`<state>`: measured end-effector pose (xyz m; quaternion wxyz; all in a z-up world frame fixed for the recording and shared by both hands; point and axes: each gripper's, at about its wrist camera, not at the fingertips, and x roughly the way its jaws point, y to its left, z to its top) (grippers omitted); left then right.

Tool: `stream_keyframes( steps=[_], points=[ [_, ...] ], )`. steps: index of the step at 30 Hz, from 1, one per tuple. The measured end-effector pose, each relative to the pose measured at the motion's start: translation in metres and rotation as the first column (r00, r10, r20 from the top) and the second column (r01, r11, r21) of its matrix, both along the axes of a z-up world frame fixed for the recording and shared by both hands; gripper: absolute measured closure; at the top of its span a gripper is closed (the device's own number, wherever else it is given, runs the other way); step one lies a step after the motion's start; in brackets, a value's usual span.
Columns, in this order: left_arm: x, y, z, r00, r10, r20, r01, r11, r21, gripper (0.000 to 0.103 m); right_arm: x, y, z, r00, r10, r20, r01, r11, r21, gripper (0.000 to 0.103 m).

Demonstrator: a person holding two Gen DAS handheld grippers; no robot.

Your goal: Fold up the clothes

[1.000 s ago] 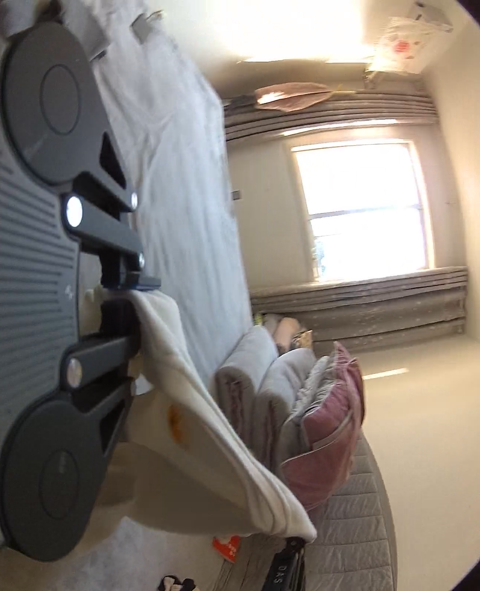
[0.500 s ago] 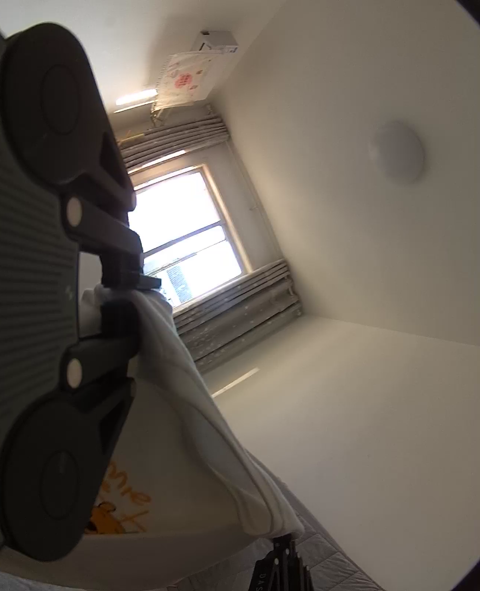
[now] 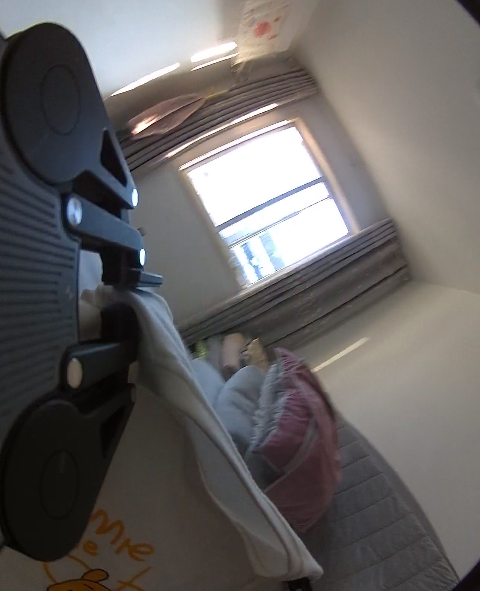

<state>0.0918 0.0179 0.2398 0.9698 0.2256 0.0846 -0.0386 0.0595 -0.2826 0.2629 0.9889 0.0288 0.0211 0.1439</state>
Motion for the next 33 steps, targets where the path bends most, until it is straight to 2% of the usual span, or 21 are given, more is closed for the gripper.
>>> stream_keyframes(
  steps=[1,2,3,4,6,7,8,9,10,13,14,16,19,21,23,27,29,31,32,33],
  points=[
    [0.036,0.001,-0.024,0.995,0.037,-0.093,-0.039,0.999,-0.023,0.077,0.030,0.006,-0.009,0.998,0.004,-0.068,-0.004,1.000,-0.012,0.099],
    [0.069,0.007,-0.050,0.973,0.105,-0.203,-0.118,0.992,-0.050,0.074,0.062,0.018,-0.025,0.989,-0.008,-0.148,0.001,0.999,-0.049,0.099],
    [0.097,0.014,-0.073,0.936,0.166,-0.309,-0.197,0.978,-0.072,0.075,0.096,0.032,-0.046,0.973,-0.037,-0.229,0.014,0.995,-0.102,0.098],
    [0.108,0.023,-0.085,0.907,0.197,-0.373,-0.250,0.963,-0.100,0.080,0.122,0.045,-0.064,0.954,-0.077,-0.290,0.029,0.985,-0.168,0.098],
    [0.095,0.035,-0.092,0.906,0.190,-0.378,-0.270,0.948,-0.170,0.079,0.138,0.061,-0.103,0.917,-0.169,-0.362,0.055,0.951,-0.305,0.097],
    [0.085,0.040,-0.094,0.908,0.174,-0.382,-0.267,0.942,-0.206,0.075,0.133,0.059,-0.114,0.914,-0.187,-0.361,0.071,0.947,-0.312,0.093],
    [0.070,0.044,-0.093,0.912,0.135,-0.388,-0.242,0.939,-0.243,0.066,0.122,0.050,-0.122,0.916,-0.180,-0.358,0.076,0.955,-0.286,0.087],
    [0.054,0.046,-0.093,0.912,0.102,-0.398,-0.224,0.935,-0.273,0.062,0.110,0.038,-0.129,0.918,-0.165,-0.359,0.076,0.965,-0.249,0.072],
    [0.038,0.047,-0.094,0.906,0.081,-0.415,-0.216,0.932,-0.291,0.059,0.100,0.028,-0.136,0.916,-0.158,-0.370,0.079,0.973,-0.218,0.052],
    [-0.006,0.042,-0.112,0.887,-0.016,-0.462,-0.149,0.936,-0.319,0.053,0.085,0.003,-0.156,0.877,-0.162,-0.452,0.112,0.984,-0.135,0.051],
    [-0.018,0.038,-0.119,0.878,-0.042,-0.476,-0.122,0.943,-0.308,0.050,0.080,-0.003,-0.157,0.859,-0.159,-0.486,0.121,0.987,-0.108,0.051],
    [-0.040,0.032,-0.130,0.864,-0.061,-0.500,-0.094,0.956,-0.278,0.049,0.061,-0.007,-0.154,0.844,-0.134,-0.519,0.100,0.991,-0.093,0.051],
    [-0.077,0.047,-0.138,0.843,-0.030,-0.537,-0.151,0.945,-0.289,0.044,0.018,-0.009,-0.148,0.822,-0.074,-0.564,0.053,0.997,-0.055,0.047],
    [-0.092,0.058,-0.145,0.818,-0.007,-0.575,-0.215,0.924,-0.316,0.044,-0.012,-0.012,-0.160,0.776,0.002,-0.630,0.042,0.998,0.055,0.042],
    [-0.108,0.066,-0.155,0.790,-0.010,-0.613,-0.250,0.907,-0.337,0.044,-0.042,-0.013,-0.174,0.727,0.078,-0.682,0.042,0.987,0.157,0.042],
    [-0.132,0.071,-0.183,0.748,-0.044,-0.662,-0.266,0.895,-0.359,0.044,-0.097,0.006,-0.210,0.654,0.141,-0.743,0.007,0.981,0.193,0.042],
    [-0.135,0.072,-0.196,0.738,-0.024,-0.675,-0.293,0.889,-0.352,0.043,-0.109,0.016,-0.226,0.621,0.170,-0.765,-0.009,0.978,0.210,0.042],
    [-0.135,0.067,-0.204,0.741,-0.033,-0.671,-0.280,0.893,-0.353,0.043,-0.110,0.029,-0.236,0.611,0.190,-0.768,-0.030,0.975,0.218,0.043],
    [-0.134,0.064,-0.205,0.744,-0.033,-0.667,-0.273,0.897,-0.348,0.049,-0.108,0.038,-0.236,0.621,0.176,-0.764,-0.051,0.981,0.184,0.049],
    [-0.133,0.062,-0.206,0.746,-0.036,-0.665,-0.267,0.898,-0.349,0.059,-0.105,0.047,-0.234,0.640,0.141,-0.755,-0.072,0.990,0.124,0.087]
  ],
)
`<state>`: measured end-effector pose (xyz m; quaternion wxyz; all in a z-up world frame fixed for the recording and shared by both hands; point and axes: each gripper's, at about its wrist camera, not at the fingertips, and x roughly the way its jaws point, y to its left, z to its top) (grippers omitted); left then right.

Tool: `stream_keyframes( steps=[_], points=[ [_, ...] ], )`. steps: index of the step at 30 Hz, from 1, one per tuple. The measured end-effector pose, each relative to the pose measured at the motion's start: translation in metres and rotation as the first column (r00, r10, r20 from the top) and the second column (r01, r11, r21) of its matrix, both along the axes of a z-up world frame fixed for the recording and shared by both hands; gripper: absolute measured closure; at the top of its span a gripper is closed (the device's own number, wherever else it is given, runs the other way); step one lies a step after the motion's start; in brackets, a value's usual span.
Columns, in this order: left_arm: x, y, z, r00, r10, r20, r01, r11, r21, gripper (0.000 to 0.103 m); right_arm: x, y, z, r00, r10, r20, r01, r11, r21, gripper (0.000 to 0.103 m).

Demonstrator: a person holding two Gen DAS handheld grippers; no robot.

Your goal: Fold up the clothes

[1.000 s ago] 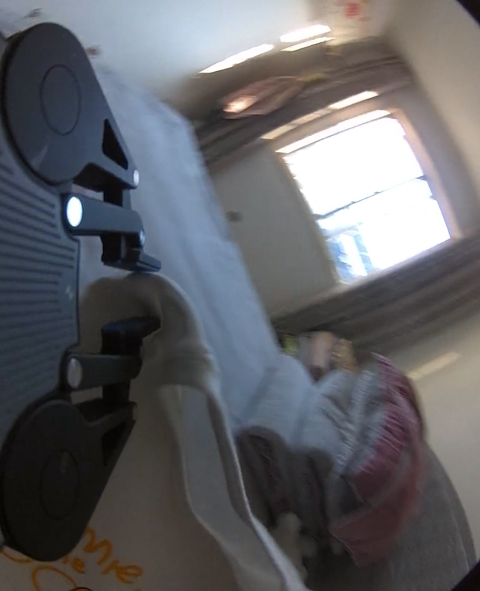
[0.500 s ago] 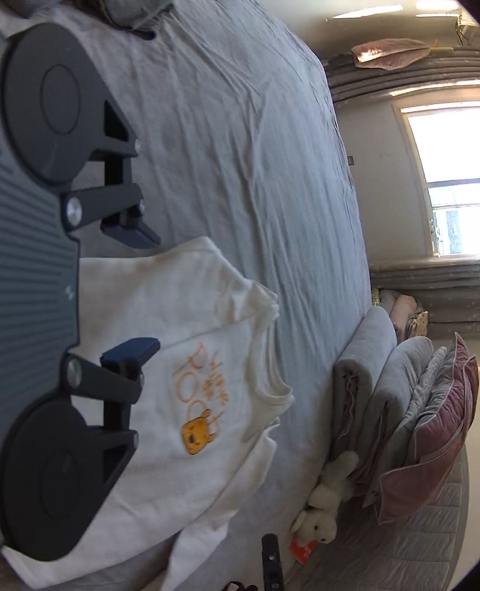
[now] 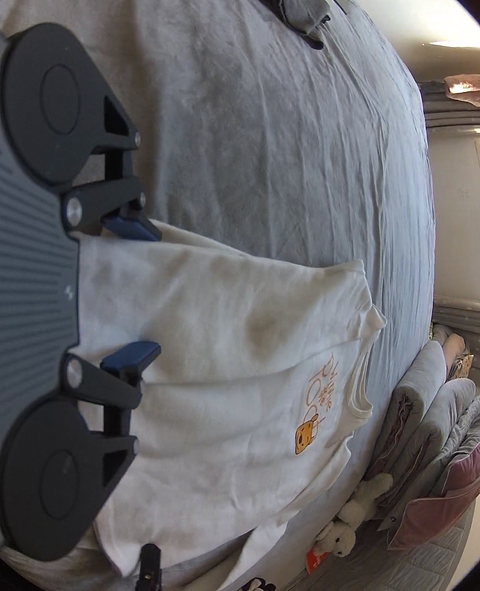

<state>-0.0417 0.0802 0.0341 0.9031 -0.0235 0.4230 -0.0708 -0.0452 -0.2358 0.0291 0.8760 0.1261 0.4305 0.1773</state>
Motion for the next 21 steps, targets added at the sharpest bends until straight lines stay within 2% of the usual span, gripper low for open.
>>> stream_keyframes(
  steps=[1,2,5,7,9,10,12,13,15,17,18,20,21],
  points=[
    [0.001,0.001,0.002,1.000,0.004,-0.007,-0.004,1.000,-0.020,0.083,0.002,0.003,0.005,1.000,0.003,0.023,-0.003,1.000,-0.024,0.098],
    [0.000,0.005,0.007,1.000,0.014,-0.019,-0.015,0.998,-0.064,0.096,0.003,0.002,0.011,0.999,0.000,0.044,0.001,1.000,-0.024,0.098],
    [-0.016,0.011,0.026,0.999,-0.011,-0.034,0.003,0.976,-0.218,0.098,-0.007,-0.009,0.045,0.988,-0.004,0.155,0.012,0.999,-0.050,0.098],
    [-0.033,0.008,0.041,0.998,-0.056,-0.020,0.048,0.957,-0.285,0.099,-0.020,-0.018,0.080,0.968,0.008,0.251,0.024,0.992,-0.122,0.098],
    [-0.044,0.002,0.048,0.997,-0.073,-0.010,0.068,0.960,-0.271,0.099,-0.031,-0.024,0.110,0.946,0.034,0.324,0.032,0.980,-0.196,0.098],
    [-0.049,0.000,0.049,0.997,-0.076,-0.008,0.071,0.963,-0.261,0.099,-0.035,-0.026,0.119,0.942,0.058,0.329,0.017,0.975,-0.220,0.098],
    [-0.050,0.001,0.045,0.999,-0.048,-0.015,0.043,0.977,-0.208,0.099,-0.038,-0.026,0.117,0.951,0.101,0.292,-0.031,0.971,-0.235,0.098],
    [-0.046,0.004,0.041,0.999,-0.022,-0.028,0.017,0.983,-0.180,0.099,-0.036,-0.022,0.104,0.960,0.135,0.247,-0.070,0.965,-0.253,0.096],
    [-0.040,0.015,0.032,0.997,0.008,-0.082,-0.024,0.979,-0.202,0.098,-0.031,-0.013,0.073,0.969,0.189,0.158,-0.136,0.945,-0.298,0.094],
    [-0.038,0.023,0.034,0.996,0.022,-0.090,-0.042,0.975,-0.220,0.096,-0.029,-0.009,0.051,0.972,0.193,0.133,-0.139,0.931,-0.337,0.094],
    [-0.037,0.027,0.036,0.996,0.028,-0.082,-0.046,0.973,-0.225,0.096,-0.029,-0.014,0.049,0.972,0.179,0.149,-0.121,0.935,-0.335,0.092],
    [-0.036,0.032,0.045,0.998,0.040,-0.049,-0.050,0.973,-0.225,0.096,-0.029,-0.032,0.056,0.968,0.121,0.218,-0.049,0.949,-0.311,0.076],
    [-0.036,0.033,0.051,0.999,0.037,-0.025,-0.042,0.975,-0.218,0.094,-0.026,-0.043,0.062,0.965,0.084,0.250,-0.002,0.951,-0.309,0.055]
  ],
)
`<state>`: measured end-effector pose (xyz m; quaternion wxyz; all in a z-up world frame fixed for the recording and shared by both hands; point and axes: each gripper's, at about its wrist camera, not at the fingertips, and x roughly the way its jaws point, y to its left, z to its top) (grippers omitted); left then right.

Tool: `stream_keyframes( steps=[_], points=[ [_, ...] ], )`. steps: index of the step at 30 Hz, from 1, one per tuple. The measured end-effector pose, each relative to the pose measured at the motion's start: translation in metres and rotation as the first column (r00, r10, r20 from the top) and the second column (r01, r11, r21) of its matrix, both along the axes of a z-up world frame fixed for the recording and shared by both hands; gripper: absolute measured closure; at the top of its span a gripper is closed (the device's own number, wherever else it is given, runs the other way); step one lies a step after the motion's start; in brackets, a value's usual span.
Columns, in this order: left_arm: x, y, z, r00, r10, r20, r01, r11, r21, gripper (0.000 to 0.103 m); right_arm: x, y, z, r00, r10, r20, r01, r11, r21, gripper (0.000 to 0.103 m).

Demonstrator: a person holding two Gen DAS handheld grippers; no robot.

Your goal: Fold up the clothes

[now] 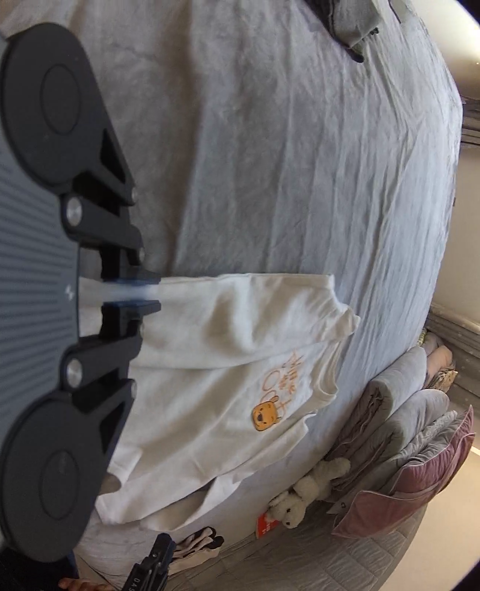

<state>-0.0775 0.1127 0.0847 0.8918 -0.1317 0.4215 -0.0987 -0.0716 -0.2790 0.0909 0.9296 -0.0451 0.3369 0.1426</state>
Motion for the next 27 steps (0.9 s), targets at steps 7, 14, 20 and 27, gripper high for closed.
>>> stream_keyframes(
  steps=[7,14,20,27],
  points=[
    [-0.012,-0.057,0.005,0.972,-0.219,0.088,0.195,0.956,0.219,0.039,0.029,-0.035,-0.004,0.998,0.032,-0.046,-0.037,0.994,-0.099,0.046],
    [-0.019,-0.098,-0.040,0.933,-0.360,-0.019,0.324,0.816,0.478,0.092,0.045,-0.029,-0.028,0.996,-0.008,-0.094,-0.014,0.972,-0.235,0.099],
    [0.000,-0.035,0.007,0.975,-0.208,0.074,0.174,0.931,0.320,0.099,0.038,-0.050,-0.003,0.990,-0.099,0.103,0.122,0.962,-0.243,0.101],
    [0.075,0.060,0.076,0.966,0.107,0.235,-0.178,0.935,0.307,0.099,0.090,-0.092,0.050,0.939,-0.221,0.265,0.274,0.944,-0.185,0.101]
  ],
)
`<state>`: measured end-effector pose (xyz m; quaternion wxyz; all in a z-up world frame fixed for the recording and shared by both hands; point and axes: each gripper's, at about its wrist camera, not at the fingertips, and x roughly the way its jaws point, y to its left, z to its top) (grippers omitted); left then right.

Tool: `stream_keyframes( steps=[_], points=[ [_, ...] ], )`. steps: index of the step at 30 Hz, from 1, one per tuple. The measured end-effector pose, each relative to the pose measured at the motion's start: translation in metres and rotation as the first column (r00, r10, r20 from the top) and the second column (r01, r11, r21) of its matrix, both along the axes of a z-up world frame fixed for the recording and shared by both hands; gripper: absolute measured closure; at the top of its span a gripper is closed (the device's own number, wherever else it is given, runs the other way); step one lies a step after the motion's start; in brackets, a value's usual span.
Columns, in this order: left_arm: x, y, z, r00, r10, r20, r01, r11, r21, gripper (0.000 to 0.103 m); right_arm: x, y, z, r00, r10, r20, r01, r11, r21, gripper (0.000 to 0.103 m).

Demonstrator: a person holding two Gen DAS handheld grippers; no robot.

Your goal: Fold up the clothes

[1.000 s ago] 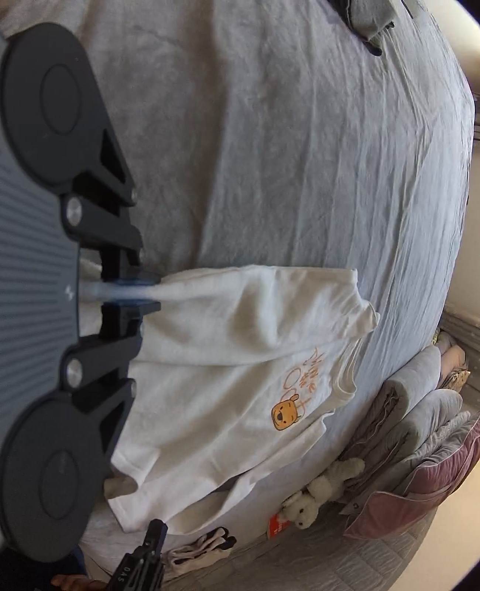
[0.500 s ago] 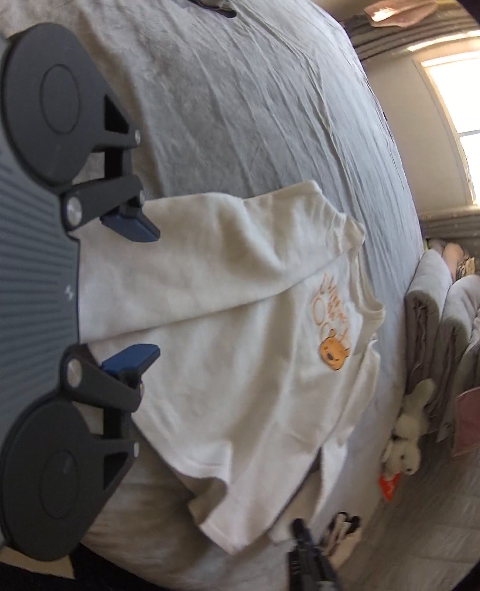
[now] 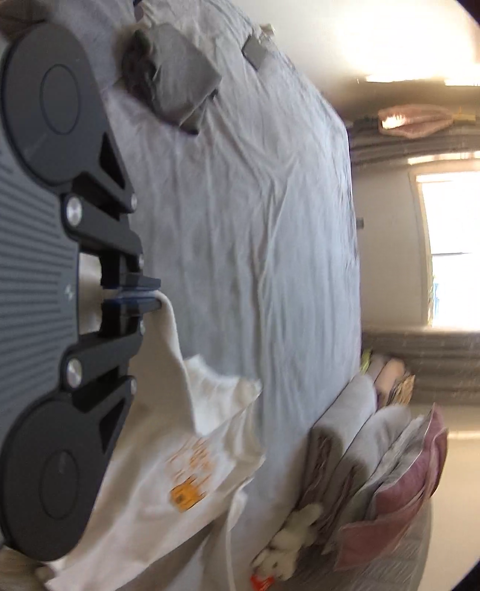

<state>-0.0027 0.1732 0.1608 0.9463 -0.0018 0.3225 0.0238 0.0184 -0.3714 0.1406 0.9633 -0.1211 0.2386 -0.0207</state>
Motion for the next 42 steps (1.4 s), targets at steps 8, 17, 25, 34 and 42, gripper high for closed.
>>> stream_keyframes(
  steps=[8,17,25,34,42],
  points=[
    [0.097,0.115,0.005,0.910,0.415,0.003,-0.415,0.909,-0.042,0.099,0.111,-0.091,0.028,0.968,-0.248,0.034,0.246,0.968,0.059,0.101],
    [0.129,0.136,-0.091,0.868,0.464,-0.175,-0.478,0.877,-0.047,0.098,0.171,-0.122,-0.074,0.919,-0.319,-0.231,0.322,0.946,-0.028,0.101],
    [0.113,0.090,-0.033,0.930,0.368,-0.002,-0.368,0.930,-0.016,0.061,0.169,-0.108,-0.069,0.965,-0.187,-0.181,0.180,0.982,-0.055,0.069],
    [0.200,-0.110,-0.074,0.933,-0.333,-0.133,0.319,0.940,-0.121,0.023,0.215,0.057,-0.068,0.856,0.467,-0.222,-0.444,0.884,0.148,0.051],
    [0.234,-0.163,-0.127,0.847,-0.471,-0.246,0.471,0.880,-0.065,0.037,0.269,0.125,-0.110,0.714,0.590,-0.377,-0.554,0.805,0.212,0.051]
  ],
)
